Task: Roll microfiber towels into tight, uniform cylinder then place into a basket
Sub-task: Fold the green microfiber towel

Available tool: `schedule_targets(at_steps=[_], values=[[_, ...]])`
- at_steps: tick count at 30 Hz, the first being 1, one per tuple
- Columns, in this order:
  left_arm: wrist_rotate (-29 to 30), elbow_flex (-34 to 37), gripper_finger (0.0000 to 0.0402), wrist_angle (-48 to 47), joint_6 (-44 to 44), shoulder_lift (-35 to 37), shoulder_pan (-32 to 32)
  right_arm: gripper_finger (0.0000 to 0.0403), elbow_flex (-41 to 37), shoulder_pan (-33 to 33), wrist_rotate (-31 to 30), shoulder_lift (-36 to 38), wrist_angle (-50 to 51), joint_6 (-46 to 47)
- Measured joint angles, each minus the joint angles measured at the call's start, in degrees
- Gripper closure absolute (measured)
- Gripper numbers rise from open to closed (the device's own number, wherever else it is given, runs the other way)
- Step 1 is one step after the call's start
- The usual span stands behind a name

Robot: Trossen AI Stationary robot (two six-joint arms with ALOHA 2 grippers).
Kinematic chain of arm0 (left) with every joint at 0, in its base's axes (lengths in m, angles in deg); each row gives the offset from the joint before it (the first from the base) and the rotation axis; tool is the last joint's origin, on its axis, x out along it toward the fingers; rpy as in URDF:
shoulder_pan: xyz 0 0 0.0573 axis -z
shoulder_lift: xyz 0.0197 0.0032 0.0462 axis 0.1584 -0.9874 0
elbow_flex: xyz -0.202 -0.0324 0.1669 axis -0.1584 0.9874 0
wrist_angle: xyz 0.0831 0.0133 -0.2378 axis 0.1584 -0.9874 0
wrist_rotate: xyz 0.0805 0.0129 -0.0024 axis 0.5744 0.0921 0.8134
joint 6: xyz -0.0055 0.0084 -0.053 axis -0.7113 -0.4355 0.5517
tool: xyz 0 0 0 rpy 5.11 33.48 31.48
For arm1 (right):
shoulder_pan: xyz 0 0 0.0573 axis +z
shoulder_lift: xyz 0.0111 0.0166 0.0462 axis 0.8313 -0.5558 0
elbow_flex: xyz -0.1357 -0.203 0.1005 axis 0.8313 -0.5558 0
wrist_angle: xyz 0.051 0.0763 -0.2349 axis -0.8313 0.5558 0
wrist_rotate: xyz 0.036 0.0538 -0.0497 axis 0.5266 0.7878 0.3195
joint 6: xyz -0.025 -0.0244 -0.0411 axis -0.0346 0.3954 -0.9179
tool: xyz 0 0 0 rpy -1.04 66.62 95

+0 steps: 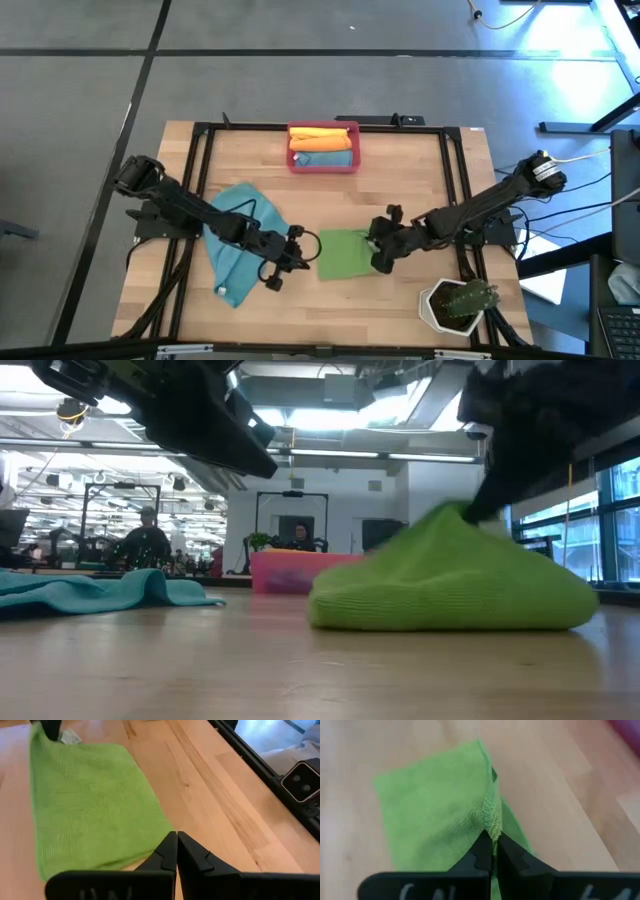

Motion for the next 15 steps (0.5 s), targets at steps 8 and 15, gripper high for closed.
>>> schedule_targets(at_steps=[8,15], values=[[0.04,0.0,0.0401,0.03,0.06,0.0,-1.24,0.0388,-0.02,-1.06,5.39,-2.63,0.6,1.08],[0.0,-0.02,0.0401,0.08,0.09,0.0,-1.2,0.0335,-0.02,-1.37,5.04,-3.11,2.62,-0.42]])
